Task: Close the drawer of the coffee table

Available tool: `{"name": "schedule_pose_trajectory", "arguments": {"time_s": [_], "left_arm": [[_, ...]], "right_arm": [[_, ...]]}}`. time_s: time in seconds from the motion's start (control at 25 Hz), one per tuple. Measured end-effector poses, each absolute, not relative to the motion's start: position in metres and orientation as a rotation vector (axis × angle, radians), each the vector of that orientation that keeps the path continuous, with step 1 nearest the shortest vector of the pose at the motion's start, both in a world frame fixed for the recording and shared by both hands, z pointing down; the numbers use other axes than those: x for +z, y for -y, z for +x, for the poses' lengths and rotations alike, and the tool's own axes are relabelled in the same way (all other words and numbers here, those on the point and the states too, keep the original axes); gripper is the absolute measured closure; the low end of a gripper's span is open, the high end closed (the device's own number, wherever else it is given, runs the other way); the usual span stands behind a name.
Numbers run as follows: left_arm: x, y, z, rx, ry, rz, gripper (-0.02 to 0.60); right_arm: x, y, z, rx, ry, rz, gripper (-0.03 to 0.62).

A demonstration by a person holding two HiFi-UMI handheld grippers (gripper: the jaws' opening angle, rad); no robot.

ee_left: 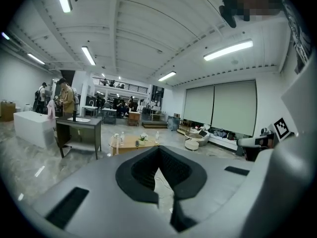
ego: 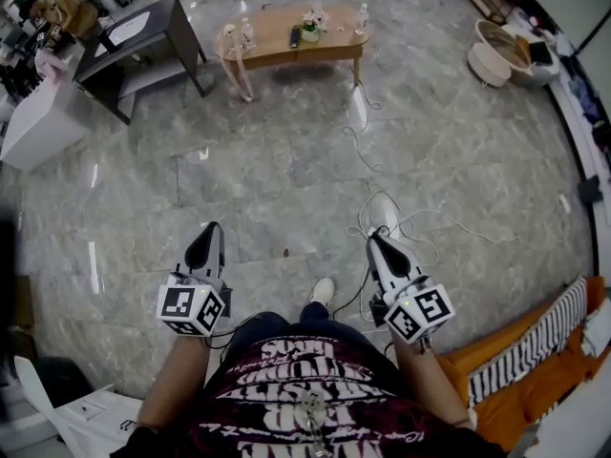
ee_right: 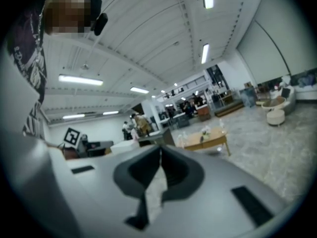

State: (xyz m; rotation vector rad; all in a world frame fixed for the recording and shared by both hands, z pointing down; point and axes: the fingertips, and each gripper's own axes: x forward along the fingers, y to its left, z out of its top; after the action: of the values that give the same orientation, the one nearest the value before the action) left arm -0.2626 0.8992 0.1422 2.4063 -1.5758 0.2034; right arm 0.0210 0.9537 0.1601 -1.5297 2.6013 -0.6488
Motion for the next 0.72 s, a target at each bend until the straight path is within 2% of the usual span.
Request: {"name": "schedule_pose_trajectory", "arguments": {"time_s": [0.2, 0.72], "left_arm": [[0.145, -0.894, -0.252, 0.222, 1.587, 2.388, 0.56], [0.178, -0.862, -0.299, 0.213, 1.621, 2.264, 0.56]], "right_arm": [[0.157, -0.929, 0.027, -0.643, -2.624, -1.495, 0.559], [0.172, -0.883, -0.028, -0.744, -2.724, -1.403, 0.559]]}}
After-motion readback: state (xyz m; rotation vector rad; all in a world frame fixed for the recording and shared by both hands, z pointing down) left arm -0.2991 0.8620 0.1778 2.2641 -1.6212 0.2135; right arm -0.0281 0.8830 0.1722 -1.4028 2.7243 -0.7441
